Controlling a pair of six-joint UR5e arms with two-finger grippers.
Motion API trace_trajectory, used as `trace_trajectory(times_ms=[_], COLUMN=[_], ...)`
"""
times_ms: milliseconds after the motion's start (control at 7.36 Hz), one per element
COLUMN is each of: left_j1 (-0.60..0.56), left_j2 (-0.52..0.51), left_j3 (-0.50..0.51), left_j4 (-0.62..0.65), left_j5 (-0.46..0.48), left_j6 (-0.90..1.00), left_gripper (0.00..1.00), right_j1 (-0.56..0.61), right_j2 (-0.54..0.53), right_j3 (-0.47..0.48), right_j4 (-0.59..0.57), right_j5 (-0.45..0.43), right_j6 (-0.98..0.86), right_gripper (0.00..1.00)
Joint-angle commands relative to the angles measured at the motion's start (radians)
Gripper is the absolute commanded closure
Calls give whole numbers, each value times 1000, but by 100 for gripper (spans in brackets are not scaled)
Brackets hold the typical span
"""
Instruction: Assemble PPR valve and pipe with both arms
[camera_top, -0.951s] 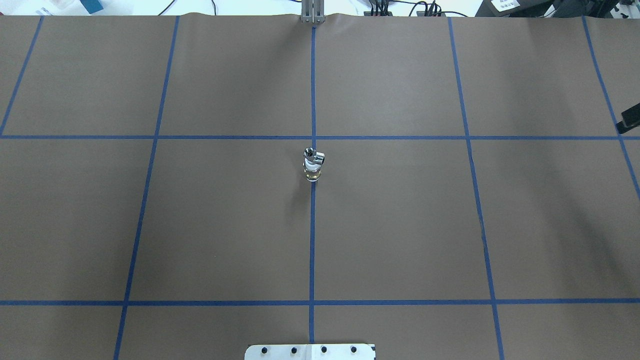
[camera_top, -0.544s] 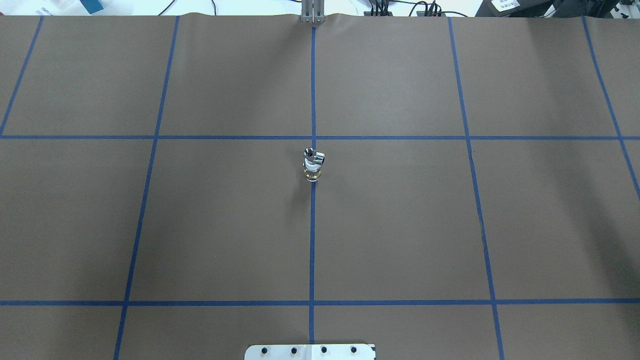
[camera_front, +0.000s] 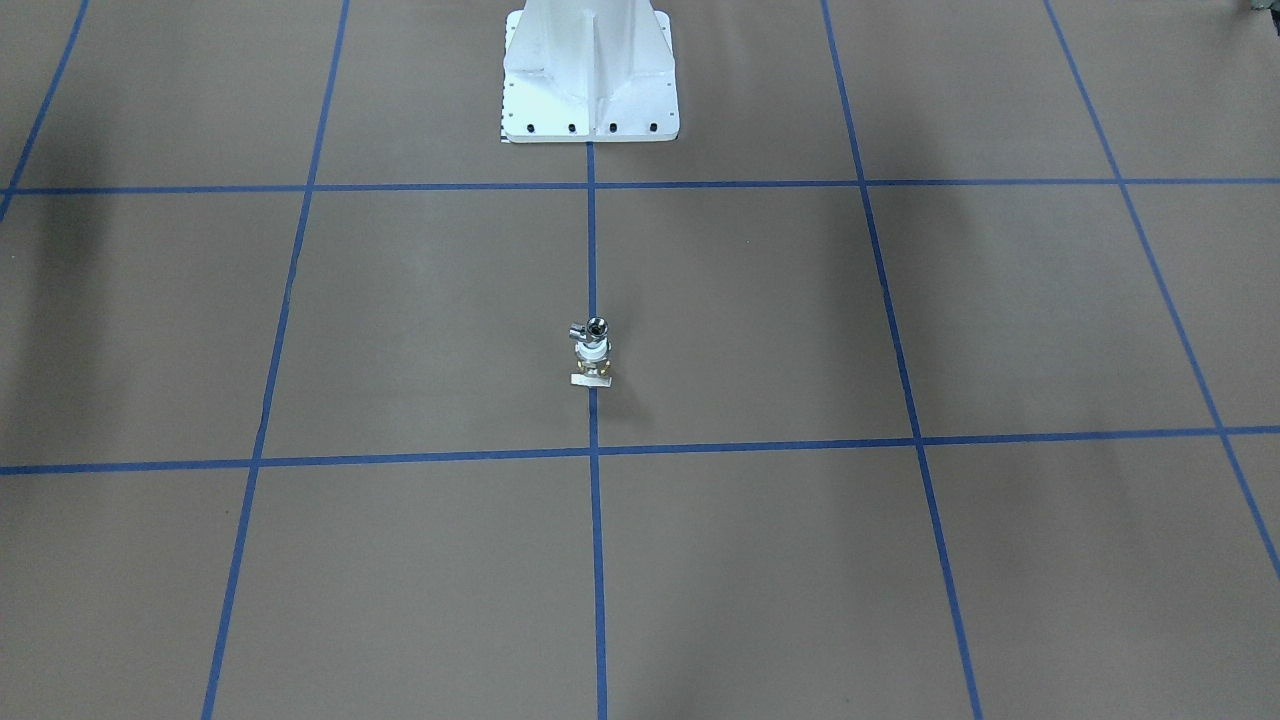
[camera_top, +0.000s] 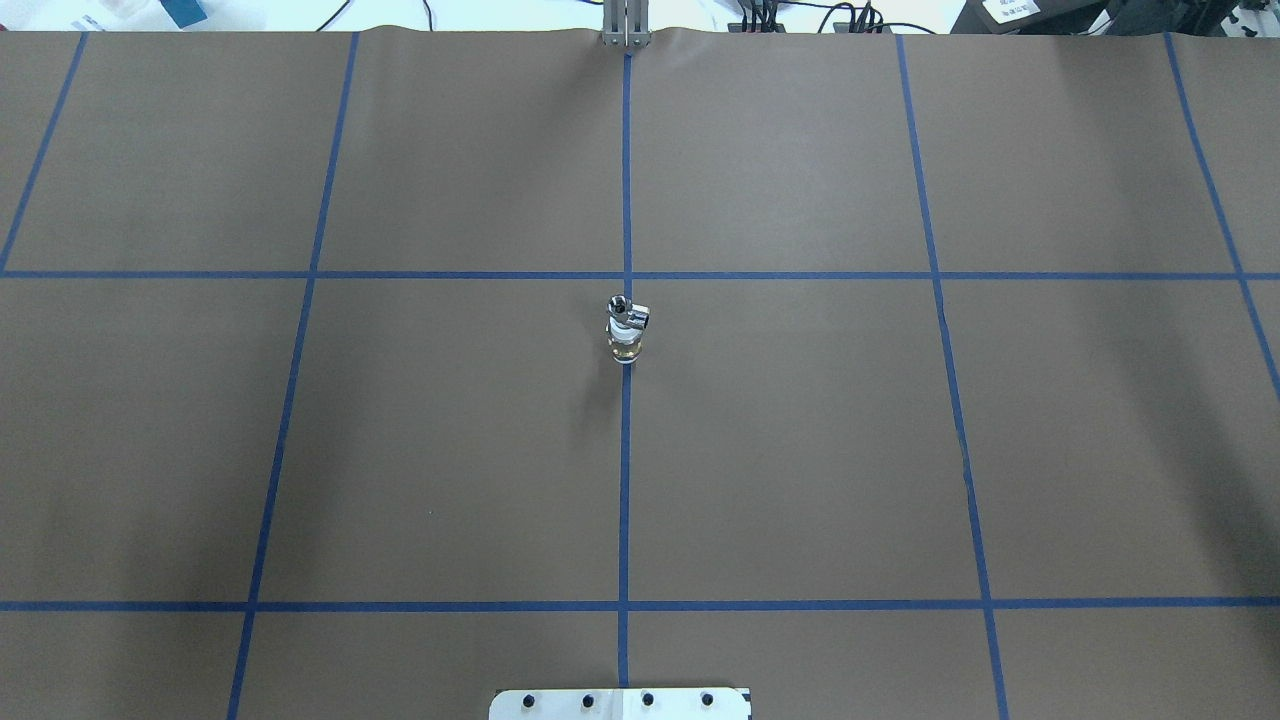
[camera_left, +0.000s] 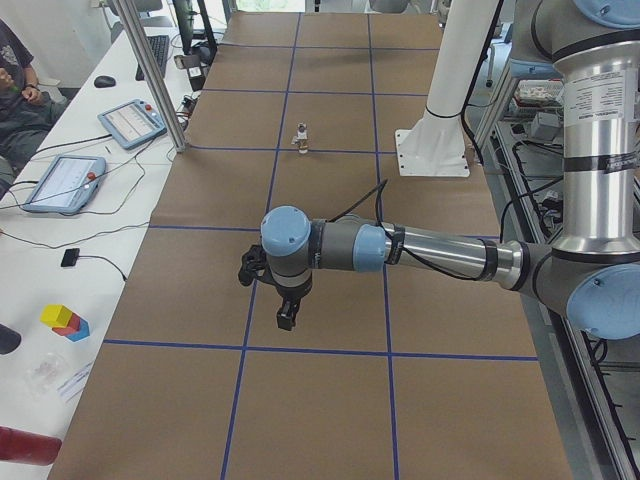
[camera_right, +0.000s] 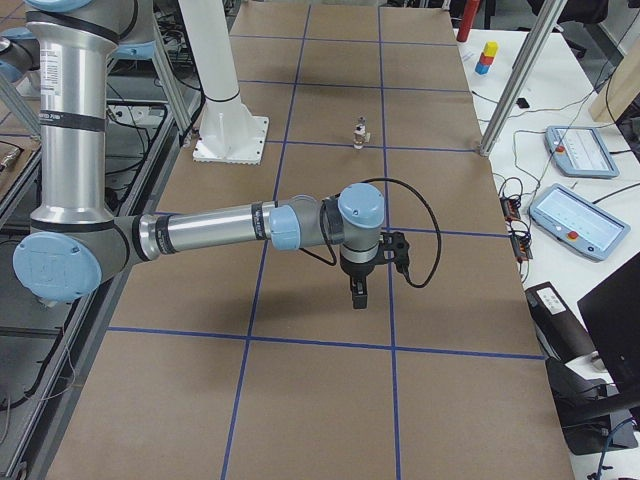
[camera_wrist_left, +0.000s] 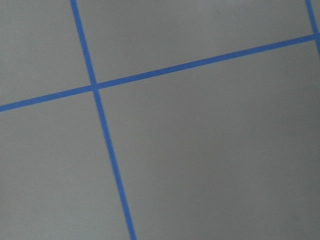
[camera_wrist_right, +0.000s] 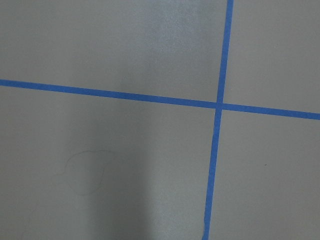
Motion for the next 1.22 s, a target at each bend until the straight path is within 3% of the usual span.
trace_trajectory(times_ms=[0,1087], left_j1=[-6,-6], left_j2=[-4,-2], left_j3=[-8,-13], left_j4=[-2,-4], left_j5=[-1,0], left_j6=[-60,-72], left_gripper=[1,1], right_j1=[1,8], right_j2=[-10,-19], right_j3=[4,38], right_j4=[2,-39], right_j5=[-1,2], right_j6=[-1,6], right_gripper=[0,0])
